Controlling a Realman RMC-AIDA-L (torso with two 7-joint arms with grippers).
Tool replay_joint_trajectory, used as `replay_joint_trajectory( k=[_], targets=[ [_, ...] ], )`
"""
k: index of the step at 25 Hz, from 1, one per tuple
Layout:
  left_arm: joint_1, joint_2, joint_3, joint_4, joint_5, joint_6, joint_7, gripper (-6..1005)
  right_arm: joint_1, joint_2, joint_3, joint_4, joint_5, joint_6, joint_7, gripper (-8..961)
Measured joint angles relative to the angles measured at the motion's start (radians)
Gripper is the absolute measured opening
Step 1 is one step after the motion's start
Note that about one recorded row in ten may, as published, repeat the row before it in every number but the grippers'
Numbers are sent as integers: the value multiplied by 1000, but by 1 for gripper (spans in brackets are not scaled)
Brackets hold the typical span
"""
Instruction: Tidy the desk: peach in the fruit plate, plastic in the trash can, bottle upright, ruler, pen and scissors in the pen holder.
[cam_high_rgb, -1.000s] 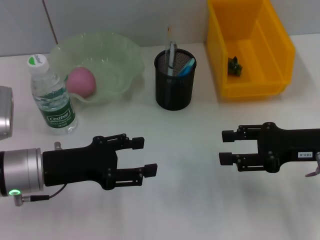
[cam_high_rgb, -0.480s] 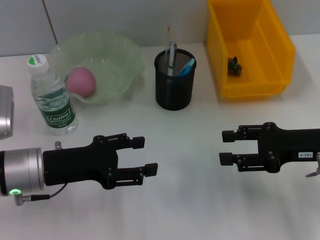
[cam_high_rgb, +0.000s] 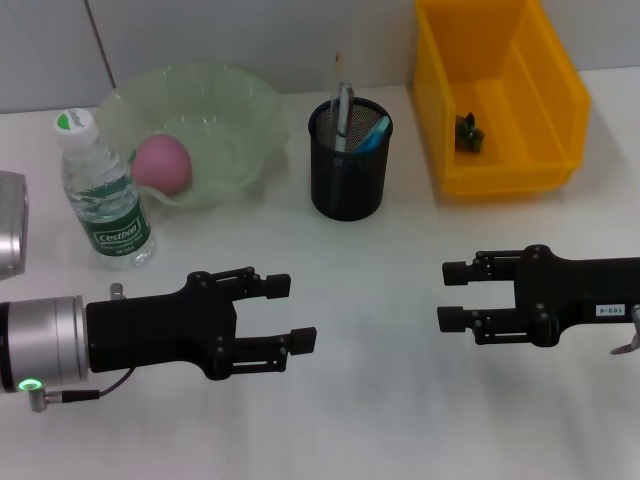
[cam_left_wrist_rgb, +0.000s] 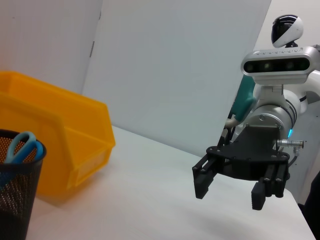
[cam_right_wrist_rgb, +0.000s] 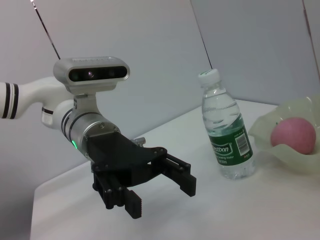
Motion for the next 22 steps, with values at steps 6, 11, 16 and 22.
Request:
replay_joint_trajectory(
  k=[6,11,16,22],
  targets=[
    [0,0,0,0,0,1,0,783,2,0,-1,-2,0,0,0,678],
    [0,0,0,0,0,1,0,783,3,0,-4,-2,0,3,0,676],
    [0,0,0,1,1,0,0,783,4,1,-2,-2,0,5,0,677],
    [-1,0,0,2,1,-3,0,783,4,3,0,-2,0,-2,-9,677]
  ],
)
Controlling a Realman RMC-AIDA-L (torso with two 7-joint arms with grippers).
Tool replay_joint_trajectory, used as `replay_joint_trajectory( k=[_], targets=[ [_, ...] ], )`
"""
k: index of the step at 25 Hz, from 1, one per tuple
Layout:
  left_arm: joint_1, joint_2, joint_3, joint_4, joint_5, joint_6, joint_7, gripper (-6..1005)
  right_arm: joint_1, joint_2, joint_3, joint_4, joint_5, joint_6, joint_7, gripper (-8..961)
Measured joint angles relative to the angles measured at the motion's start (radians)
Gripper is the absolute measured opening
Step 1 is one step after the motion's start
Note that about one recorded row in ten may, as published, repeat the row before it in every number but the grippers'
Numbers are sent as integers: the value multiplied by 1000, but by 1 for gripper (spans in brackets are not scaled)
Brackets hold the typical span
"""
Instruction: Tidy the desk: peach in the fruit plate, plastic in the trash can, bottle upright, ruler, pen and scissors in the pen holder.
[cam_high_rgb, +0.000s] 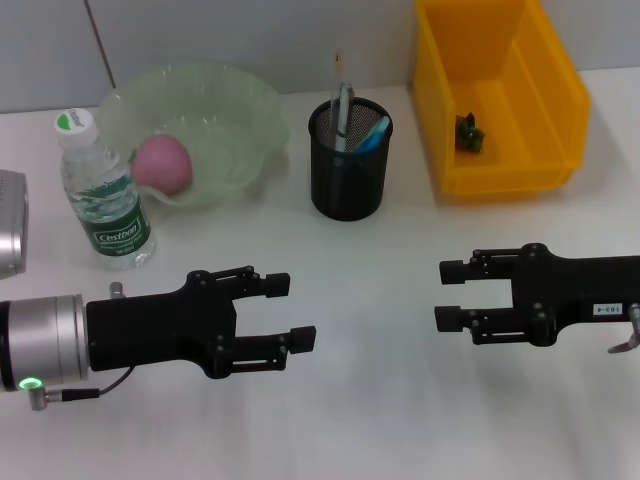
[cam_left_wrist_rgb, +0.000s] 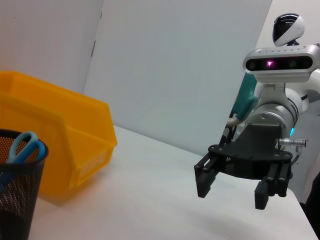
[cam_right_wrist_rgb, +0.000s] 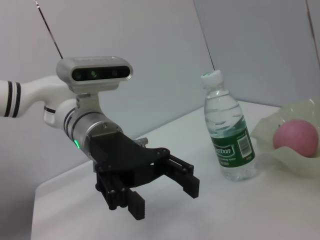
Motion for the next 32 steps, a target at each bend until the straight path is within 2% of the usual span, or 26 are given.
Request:
replay_joint_trajectory(
  k=[18,32],
  targets=[
    [-8,-1,3,-4,0,8,10,783,0,-7,5,-1,-5,-7,-1,678],
    [4,-1,0,-1,-3,22,0,783,9,0,3,-17,-9,-27,-3,673]
  ],
)
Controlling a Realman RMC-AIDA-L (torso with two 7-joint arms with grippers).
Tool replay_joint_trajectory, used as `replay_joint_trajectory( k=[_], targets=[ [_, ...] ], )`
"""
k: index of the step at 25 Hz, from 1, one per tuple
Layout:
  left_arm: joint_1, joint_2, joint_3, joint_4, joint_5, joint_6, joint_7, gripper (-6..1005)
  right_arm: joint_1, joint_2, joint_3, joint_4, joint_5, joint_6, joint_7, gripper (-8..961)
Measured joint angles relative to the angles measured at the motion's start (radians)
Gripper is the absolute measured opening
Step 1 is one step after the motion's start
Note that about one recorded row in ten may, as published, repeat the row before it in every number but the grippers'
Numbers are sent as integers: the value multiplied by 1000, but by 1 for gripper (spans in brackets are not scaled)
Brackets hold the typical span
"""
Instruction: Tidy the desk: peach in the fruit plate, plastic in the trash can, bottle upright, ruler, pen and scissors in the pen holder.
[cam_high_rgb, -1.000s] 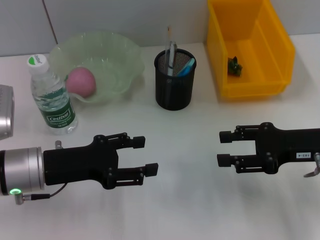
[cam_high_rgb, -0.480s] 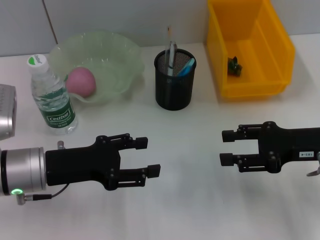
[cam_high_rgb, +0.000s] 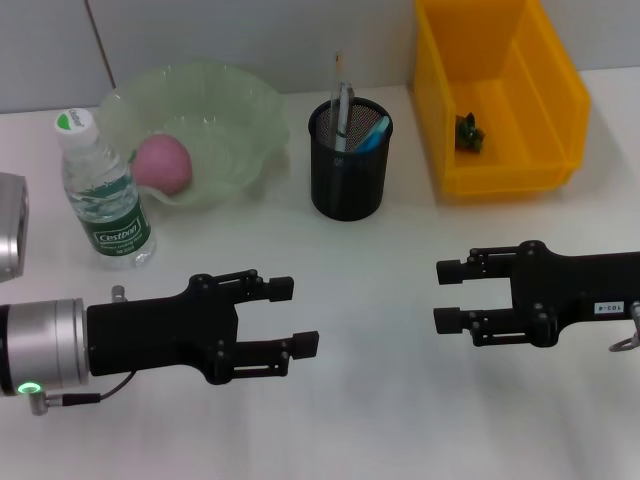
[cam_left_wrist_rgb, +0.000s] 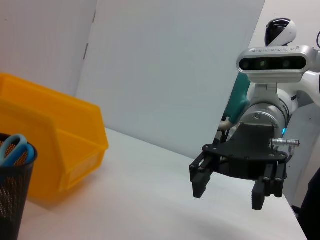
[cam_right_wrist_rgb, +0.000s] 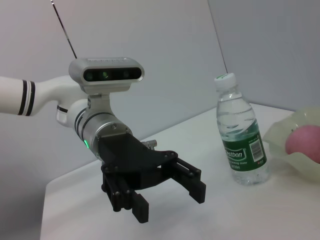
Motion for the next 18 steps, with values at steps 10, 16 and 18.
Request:
replay_joint_trajectory(
  k=[10,16,18],
  targets=[
    [6,3,4,1,1,1,8,783,0,2,-6,0,-2,-1,0,672],
    [5,0,7,-2,2,1,3,783,0,3,-7,3,-3,-4,1,672],
    [4,0,6,-4,2,1,1,783,-2,5,-7,3,-4,-4,0,672]
  ],
)
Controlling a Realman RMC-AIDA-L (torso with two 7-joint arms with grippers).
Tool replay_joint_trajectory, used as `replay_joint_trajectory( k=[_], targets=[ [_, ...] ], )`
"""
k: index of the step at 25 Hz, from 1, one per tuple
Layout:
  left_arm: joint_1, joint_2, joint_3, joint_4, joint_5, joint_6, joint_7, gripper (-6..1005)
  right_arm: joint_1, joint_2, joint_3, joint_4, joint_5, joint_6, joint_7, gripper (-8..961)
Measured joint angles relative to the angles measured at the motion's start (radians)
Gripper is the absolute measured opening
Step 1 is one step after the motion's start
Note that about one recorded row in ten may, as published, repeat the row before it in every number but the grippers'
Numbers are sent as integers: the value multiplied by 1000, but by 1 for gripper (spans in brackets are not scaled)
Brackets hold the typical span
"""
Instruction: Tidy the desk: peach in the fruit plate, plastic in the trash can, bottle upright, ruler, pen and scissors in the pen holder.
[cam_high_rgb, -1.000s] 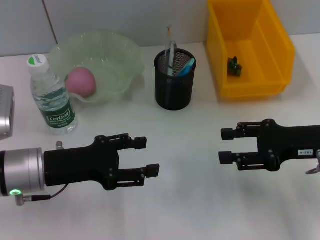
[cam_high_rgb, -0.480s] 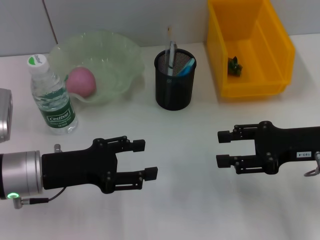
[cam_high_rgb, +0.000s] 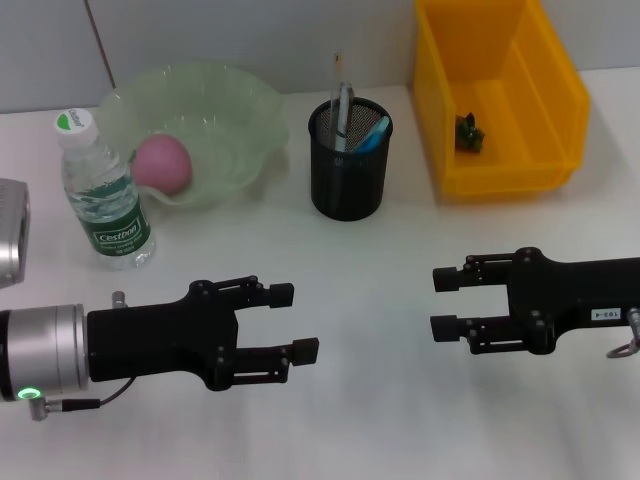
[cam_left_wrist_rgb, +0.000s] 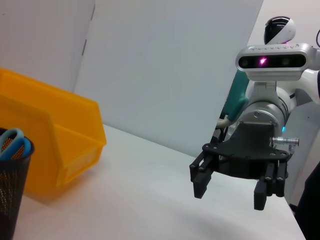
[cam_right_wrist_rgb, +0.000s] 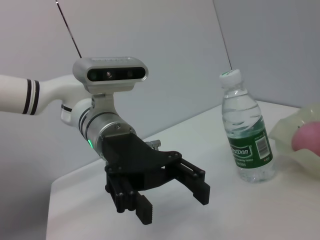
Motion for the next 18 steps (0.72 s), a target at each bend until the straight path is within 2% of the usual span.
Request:
replay_joint_trajectory(
  k=[18],
  targets=[
    [7,0,-4,-4,0,-6,8,783,3,0,0,-4,0,-23,-3,672]
  ],
)
